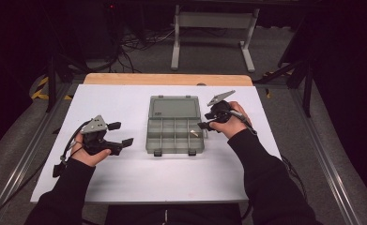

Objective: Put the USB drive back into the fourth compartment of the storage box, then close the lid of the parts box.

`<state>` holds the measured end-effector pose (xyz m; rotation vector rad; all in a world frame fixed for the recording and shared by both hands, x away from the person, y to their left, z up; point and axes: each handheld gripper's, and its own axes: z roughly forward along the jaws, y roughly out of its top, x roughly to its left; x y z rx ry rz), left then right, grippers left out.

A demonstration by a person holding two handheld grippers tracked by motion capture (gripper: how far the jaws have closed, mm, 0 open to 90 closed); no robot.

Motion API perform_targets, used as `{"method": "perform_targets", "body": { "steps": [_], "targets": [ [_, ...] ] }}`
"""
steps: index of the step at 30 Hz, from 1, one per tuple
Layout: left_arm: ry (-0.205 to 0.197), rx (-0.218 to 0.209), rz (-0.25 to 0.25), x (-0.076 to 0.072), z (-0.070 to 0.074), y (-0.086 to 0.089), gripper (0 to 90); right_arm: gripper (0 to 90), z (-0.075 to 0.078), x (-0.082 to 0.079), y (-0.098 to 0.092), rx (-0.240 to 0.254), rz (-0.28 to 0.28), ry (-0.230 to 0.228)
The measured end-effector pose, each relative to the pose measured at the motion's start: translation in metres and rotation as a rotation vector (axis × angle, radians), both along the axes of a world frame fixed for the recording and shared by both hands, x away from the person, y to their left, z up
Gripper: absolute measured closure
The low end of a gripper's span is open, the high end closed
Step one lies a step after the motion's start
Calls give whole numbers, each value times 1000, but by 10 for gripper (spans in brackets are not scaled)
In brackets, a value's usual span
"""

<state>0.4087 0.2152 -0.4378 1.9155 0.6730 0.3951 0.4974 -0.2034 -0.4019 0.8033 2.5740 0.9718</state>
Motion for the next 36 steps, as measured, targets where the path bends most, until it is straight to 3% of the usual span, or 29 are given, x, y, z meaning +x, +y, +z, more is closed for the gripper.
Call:
{"method": "perform_targets", "body": {
  "steps": [3,8,11,15,21,25,26,29,36],
  "targets": [
    [7,38,1,7,6,-5,163,323,-1,0,-6,20,-14,-13],
    [31,107,17,21,13,-12,209,269,-1,2,-11,24,-20,-35],
    [40,117,20,29,16,-16,254,281,-2,5,-12,22,-18,-32],
    [51,143,7,41,19,-21,347,355,-5,9,-12,9,-2,-10],
    [89,197,12,55,23,-32,551,626,-1,14,-14,-38,40,0],
    [106,213,5,67,24,-33,771,790,1,17,-15,-63,55,16],
    [123,212,10,72,23,-33,875,861,3,18,-15,-70,56,11],
    [134,212,14,78,22,-34,900,900,4,21,-16,-68,53,9],
    [140,227,19,91,22,-42,900,900,3,32,-20,-51,26,15]
  ]
}}
